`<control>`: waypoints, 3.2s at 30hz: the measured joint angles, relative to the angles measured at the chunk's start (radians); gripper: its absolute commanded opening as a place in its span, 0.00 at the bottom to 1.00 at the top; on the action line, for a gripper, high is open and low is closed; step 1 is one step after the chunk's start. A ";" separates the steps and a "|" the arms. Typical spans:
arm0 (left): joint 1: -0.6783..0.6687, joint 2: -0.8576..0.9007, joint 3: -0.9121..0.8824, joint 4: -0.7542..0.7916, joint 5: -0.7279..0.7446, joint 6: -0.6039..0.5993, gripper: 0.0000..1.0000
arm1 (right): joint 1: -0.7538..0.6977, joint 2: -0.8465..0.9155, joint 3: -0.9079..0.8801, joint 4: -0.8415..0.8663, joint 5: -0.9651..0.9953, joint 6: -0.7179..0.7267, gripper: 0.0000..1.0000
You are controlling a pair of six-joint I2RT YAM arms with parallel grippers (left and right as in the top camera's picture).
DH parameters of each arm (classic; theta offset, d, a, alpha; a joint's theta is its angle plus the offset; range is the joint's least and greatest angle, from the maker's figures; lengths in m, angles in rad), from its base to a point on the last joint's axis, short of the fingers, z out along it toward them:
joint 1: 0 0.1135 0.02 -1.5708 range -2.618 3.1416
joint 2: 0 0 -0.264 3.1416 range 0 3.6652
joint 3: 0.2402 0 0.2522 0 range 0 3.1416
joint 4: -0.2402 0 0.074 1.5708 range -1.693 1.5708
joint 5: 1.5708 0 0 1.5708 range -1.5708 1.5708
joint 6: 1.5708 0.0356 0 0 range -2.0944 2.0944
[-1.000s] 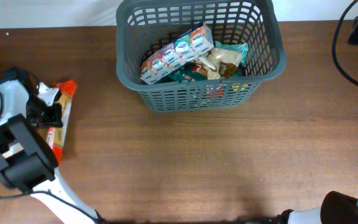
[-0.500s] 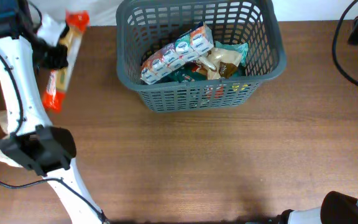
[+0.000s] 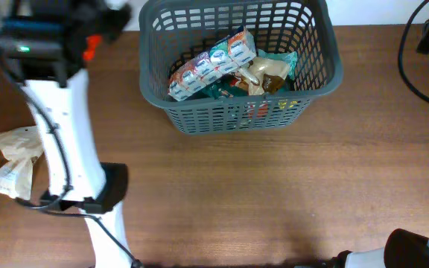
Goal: Pack container
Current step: 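Lift the spaghetti pack with the left gripper over the basket, then release the spaghetti into the basket and withdraw the left arm, then grasp the translucent patterned plastic bag with the left gripper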
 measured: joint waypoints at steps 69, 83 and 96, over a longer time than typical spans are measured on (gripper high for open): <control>0.704 -0.590 -1.653 0.508 -0.076 -0.426 0.67 | -0.001 0.000 0.000 0.000 0.000 0.000 0.99; 0.758 -0.353 -1.687 0.632 -0.197 -0.599 0.66 | -0.001 0.000 0.000 0.000 0.000 0.000 0.99; 0.829 -0.214 -1.687 0.669 -0.261 -0.312 0.60 | -0.001 0.000 0.000 0.000 0.000 -0.001 0.99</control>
